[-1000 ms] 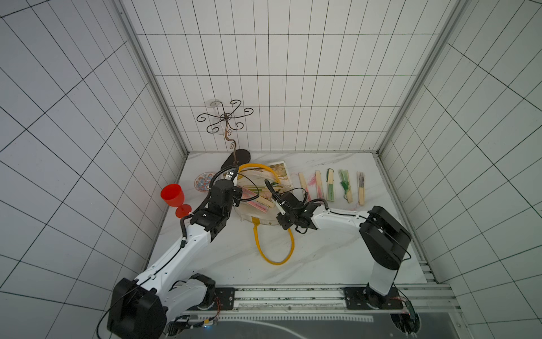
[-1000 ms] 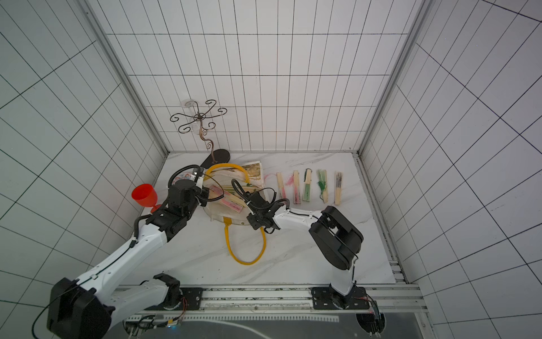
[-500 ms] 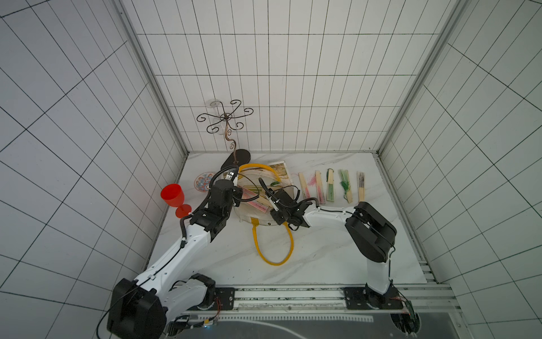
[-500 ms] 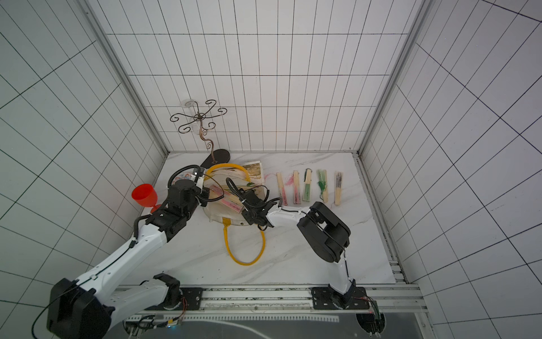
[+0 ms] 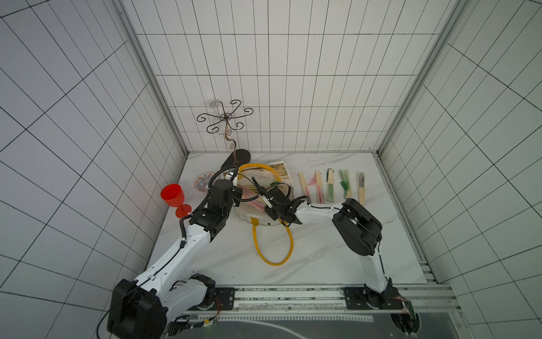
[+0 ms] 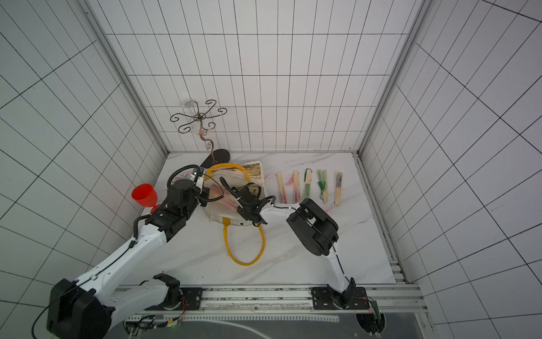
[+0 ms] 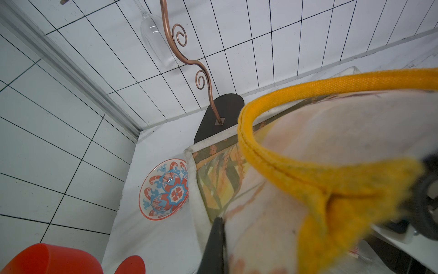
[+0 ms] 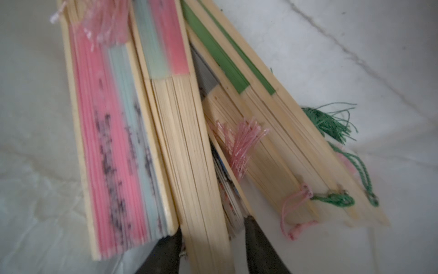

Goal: Take out the folding fans from the tote bags
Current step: Pick up the folding fan from the canvas bag.

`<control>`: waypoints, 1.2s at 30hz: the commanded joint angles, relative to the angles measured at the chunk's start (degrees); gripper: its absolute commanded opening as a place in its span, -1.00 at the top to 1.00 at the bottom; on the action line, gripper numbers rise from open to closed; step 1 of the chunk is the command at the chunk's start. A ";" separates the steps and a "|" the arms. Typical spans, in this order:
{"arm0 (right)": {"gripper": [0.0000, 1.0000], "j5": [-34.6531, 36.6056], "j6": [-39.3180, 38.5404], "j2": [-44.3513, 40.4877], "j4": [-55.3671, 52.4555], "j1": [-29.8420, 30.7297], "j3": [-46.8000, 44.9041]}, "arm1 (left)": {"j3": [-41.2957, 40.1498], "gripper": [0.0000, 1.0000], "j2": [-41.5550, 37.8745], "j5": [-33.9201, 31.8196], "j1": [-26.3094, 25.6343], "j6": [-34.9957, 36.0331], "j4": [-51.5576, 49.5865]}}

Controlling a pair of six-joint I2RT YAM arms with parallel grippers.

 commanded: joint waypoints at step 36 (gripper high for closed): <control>1.00 -5.63 16.23 -29.60 -16.93 6.39 -13.33 | 2.20 1.00 -1.02 -5.52 4.98 -6.97 0.92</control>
